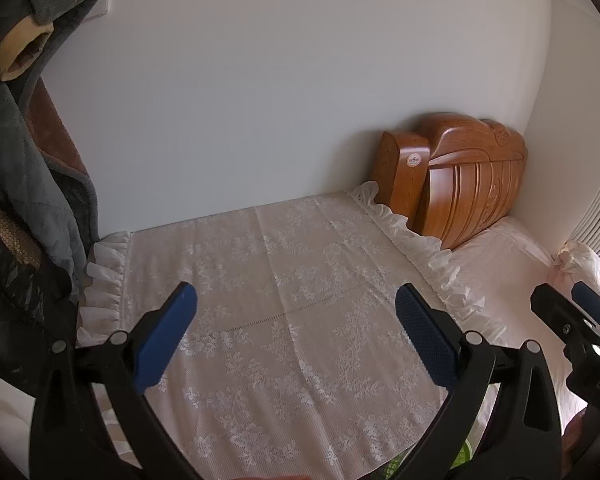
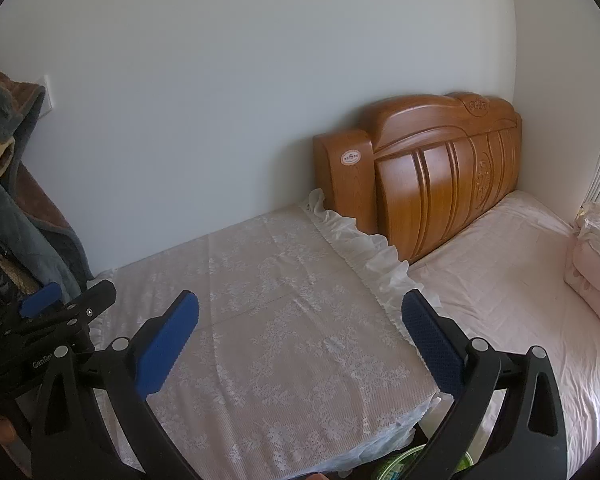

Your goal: Collect trash

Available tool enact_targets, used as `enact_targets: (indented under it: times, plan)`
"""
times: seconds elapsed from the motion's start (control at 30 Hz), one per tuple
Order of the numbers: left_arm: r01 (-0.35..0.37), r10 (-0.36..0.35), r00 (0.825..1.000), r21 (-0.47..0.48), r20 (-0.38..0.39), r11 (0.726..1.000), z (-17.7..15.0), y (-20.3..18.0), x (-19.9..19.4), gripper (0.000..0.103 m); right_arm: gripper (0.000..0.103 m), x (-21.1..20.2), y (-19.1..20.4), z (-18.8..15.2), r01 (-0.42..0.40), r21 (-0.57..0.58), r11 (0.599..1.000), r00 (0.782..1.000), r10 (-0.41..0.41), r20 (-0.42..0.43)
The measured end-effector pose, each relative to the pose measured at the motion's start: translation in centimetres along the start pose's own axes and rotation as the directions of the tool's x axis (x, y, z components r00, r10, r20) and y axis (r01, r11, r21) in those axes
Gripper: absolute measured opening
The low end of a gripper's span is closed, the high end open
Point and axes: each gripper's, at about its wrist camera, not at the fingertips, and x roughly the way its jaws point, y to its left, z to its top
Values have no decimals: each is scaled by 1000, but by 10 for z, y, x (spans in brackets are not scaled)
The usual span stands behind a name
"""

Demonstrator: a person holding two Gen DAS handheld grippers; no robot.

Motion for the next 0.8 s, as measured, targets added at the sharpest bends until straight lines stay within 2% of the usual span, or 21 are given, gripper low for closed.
enact_targets:
  times: [0.8]
  plan:
    - [1, -1, 1000, 6, -10, 1000, -3, 0, 3, 95, 101, -3, -4, -2, 3, 4, 1000, 1000, -3, -5]
